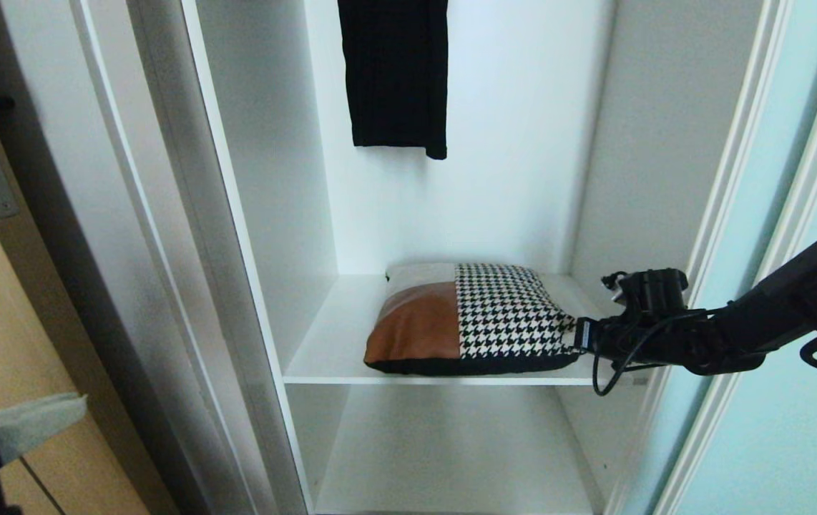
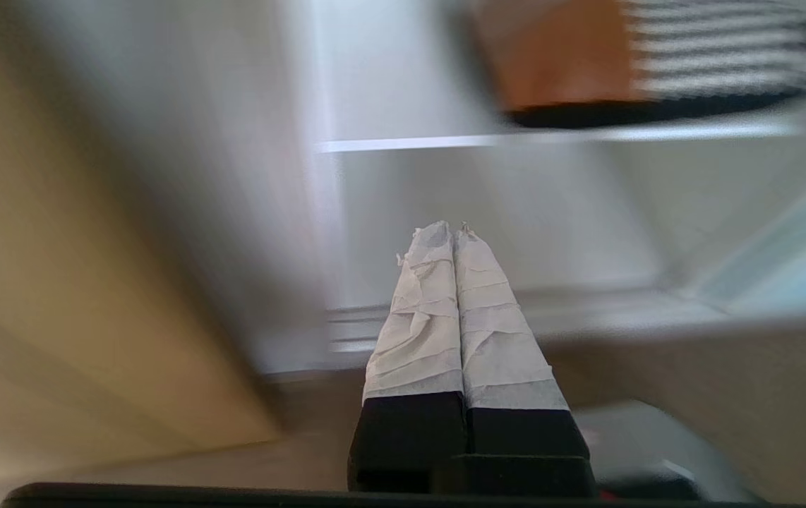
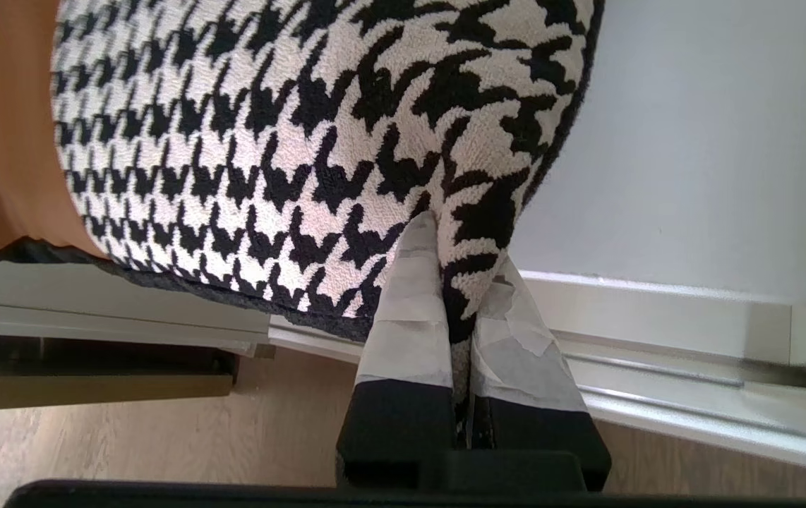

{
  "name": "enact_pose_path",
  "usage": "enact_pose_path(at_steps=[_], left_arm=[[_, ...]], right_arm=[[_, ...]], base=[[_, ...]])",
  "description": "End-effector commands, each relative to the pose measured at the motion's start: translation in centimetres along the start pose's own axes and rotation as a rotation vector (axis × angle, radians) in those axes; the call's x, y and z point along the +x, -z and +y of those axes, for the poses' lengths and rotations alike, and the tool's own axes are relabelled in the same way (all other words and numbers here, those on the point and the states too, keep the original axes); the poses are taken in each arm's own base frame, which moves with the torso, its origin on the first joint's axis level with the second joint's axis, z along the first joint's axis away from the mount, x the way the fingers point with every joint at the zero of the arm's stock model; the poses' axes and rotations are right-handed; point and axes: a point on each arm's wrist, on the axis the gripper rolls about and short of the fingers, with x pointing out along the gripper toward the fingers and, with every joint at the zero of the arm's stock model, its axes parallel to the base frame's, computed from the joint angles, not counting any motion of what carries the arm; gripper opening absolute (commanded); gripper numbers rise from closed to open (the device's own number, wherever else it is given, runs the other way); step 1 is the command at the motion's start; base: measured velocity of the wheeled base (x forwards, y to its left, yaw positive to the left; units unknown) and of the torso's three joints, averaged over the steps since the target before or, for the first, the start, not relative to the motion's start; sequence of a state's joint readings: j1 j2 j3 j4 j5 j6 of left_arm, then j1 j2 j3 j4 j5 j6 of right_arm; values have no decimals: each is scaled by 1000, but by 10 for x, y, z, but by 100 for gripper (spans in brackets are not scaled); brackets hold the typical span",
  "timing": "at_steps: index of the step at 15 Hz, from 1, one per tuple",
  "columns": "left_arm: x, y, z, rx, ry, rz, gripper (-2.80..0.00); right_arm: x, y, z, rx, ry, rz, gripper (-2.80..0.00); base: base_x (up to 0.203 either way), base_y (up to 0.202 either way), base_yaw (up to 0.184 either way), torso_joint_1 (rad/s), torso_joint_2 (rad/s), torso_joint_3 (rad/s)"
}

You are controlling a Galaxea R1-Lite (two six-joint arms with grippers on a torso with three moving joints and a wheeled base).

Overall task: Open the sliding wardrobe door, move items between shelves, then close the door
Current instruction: Place the pillow on the lower shelf

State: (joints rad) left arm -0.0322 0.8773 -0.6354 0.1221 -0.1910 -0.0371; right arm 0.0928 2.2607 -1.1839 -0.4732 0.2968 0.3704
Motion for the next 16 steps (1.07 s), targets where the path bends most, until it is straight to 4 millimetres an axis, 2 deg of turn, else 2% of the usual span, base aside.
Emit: enact_pose_path(at_steps=[1,3,6,11,13,15,16], left_arm=[[55,-12,1,-26,87,160,-280],[86,-19,-11,-20,197,206,-280],[143,-12,-21,-25,268,300,-280],[242,7,-23,-175,239,432,-280],[265,5,-22,-251,219,440,-280],[280,13,-22,-277,209,463,-280],[288,16,-22,-281,207,471,0]], right_arm=[[-2,-2,3,-7,-10,-10,-280],[0,-2,6,-44,-16,-8,-280],[-2,-3,4,-47,-10,-13,-280],[-3,1,-1,-34,0,2,-280],[-4,5,-3,-33,2,16,-280],[-5,6,-2,-35,1,18,-280],[-6,6,-2,-33,-1,17,-280]], base=[[0,0,0,0,0,0],[0,0,0,0,0,0],[0,0,0,0,0,0],[0,0,0,0,0,0],[0,0,0,0,0,0],[0,0,0,0,0,0],[0,0,0,0,0,0]])
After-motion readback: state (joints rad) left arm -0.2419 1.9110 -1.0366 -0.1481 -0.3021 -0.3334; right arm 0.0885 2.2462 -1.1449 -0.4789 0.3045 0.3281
